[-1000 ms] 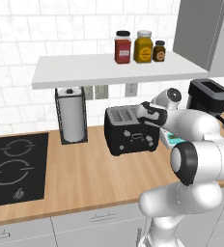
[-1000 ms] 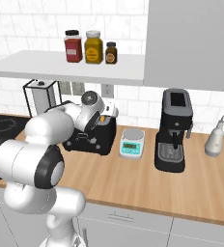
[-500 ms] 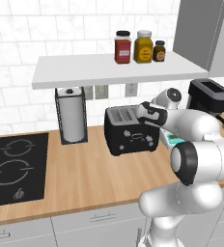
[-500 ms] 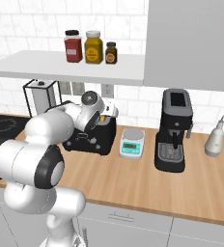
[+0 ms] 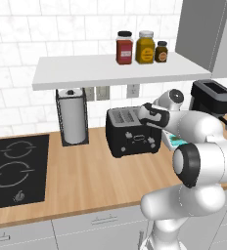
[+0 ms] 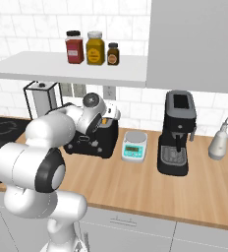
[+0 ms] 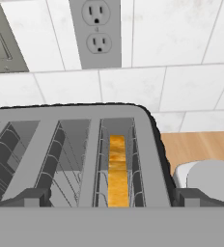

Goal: Start the toaster. Once the lever pops up, take the bread to the plate on the dining counter.

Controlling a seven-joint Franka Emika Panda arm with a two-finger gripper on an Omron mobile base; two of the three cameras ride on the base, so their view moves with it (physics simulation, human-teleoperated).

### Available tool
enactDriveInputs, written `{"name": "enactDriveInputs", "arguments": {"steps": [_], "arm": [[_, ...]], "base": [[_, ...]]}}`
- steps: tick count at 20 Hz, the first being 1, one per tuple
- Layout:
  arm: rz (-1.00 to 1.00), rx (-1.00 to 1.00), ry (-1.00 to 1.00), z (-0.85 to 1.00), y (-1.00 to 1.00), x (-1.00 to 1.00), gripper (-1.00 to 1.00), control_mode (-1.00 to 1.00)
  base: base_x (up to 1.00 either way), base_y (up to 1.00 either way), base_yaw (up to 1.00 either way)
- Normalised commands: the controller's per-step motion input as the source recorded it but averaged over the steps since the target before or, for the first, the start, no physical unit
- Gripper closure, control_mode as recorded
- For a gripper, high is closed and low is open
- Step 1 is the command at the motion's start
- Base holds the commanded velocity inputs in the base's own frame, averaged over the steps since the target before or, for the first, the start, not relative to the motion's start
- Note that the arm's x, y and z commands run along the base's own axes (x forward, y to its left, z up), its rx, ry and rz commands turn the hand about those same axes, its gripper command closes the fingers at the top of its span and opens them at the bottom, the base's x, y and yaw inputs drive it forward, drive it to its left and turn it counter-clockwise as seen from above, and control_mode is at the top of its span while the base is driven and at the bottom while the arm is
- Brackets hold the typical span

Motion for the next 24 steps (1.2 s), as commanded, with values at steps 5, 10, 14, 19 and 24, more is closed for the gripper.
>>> {"name": "enactDriveInputs", "arguments": {"steps": [5, 10, 14, 19, 24], "arm": [[0.00, 0.00, 0.00, 0.00, 0.00, 0.00, -1.00, -1.00], [0.00, 0.00, 0.00, 0.00, 0.00, 0.00, -1.00, -1.00], [0.00, 0.00, 0.00, 0.00, 0.00, 0.00, -1.00, -1.00], [0.00, 0.00, 0.00, 0.00, 0.00, 0.00, -1.00, -1.00], [0.00, 0.00, 0.00, 0.00, 0.00, 0.00, -1.00, -1.00]], "base": [[0.00, 0.00, 0.00], [0.00, 0.00, 0.00], [0.00, 0.00, 0.00], [0.00, 0.00, 0.00], [0.00, 0.00, 0.00]]}}
